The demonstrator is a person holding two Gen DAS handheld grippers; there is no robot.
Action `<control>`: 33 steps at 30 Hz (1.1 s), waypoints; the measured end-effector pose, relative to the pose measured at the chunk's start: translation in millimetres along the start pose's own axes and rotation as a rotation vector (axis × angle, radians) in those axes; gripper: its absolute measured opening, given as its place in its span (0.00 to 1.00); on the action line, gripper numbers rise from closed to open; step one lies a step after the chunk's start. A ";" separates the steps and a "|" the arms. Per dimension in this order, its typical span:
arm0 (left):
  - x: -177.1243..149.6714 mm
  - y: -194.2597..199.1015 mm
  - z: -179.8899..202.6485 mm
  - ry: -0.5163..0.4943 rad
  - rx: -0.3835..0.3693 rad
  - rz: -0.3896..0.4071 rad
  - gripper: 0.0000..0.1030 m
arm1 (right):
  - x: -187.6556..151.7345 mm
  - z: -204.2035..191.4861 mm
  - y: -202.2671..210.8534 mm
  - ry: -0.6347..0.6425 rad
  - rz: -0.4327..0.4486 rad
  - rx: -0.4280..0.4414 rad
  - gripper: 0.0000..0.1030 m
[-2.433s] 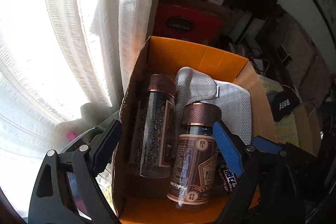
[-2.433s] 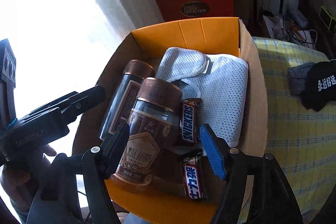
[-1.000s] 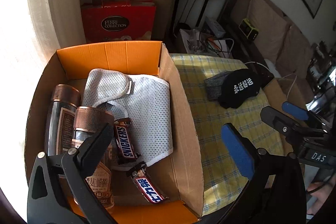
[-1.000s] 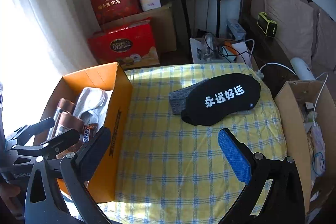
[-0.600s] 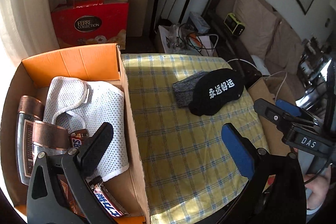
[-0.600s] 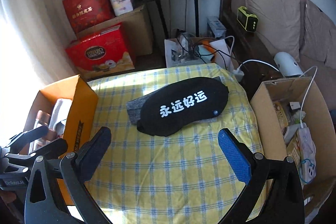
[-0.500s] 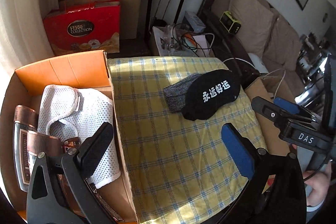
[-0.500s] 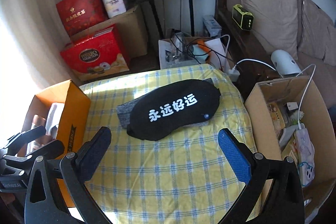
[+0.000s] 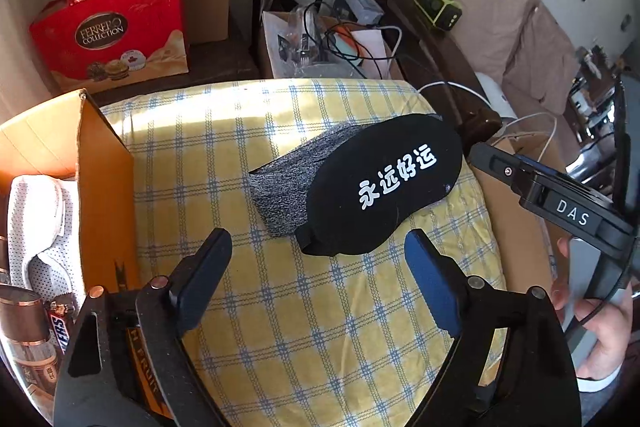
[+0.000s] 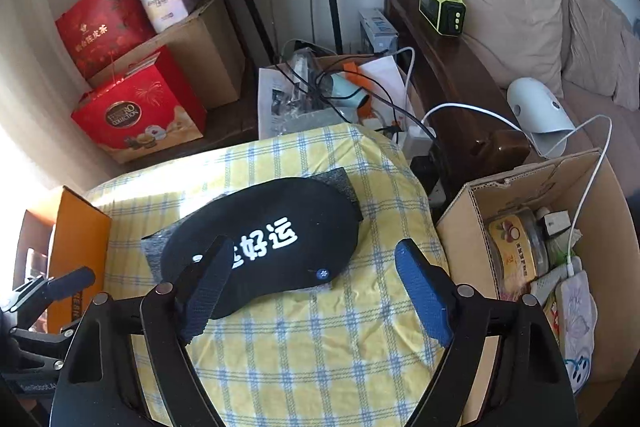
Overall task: Organize objects
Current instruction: 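Close the left gripper on the edge of the black eye mask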
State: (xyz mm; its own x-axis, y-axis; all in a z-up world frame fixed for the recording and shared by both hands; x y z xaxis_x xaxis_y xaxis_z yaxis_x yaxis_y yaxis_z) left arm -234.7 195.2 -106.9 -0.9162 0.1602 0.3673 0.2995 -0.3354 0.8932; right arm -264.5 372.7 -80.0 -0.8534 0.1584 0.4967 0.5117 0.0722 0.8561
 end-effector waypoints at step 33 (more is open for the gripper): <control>-5.3 -48.0 13.8 0.056 -0.112 -0.046 0.14 | 3.7 23.8 -34.8 -0.164 -0.022 0.207 0.13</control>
State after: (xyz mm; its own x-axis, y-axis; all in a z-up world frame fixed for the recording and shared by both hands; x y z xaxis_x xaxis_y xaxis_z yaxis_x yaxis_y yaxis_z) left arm -240.6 223.2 -148.1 -0.9427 0.1264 0.3087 0.2282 -0.4308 0.8731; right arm -283.0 394.2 -111.4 -0.8455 0.3106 0.4344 0.5173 0.2745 0.8106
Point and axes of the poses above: each gripper's, at about its wrist camera, not at the fingertips, and y roughly against the way its jaws point, z to its right, x to its top, the point moved 6 cm from there along -y, roughly the way its jaws point, and after that the axes turned 3 degrees about -z, right-handed, at the moved point
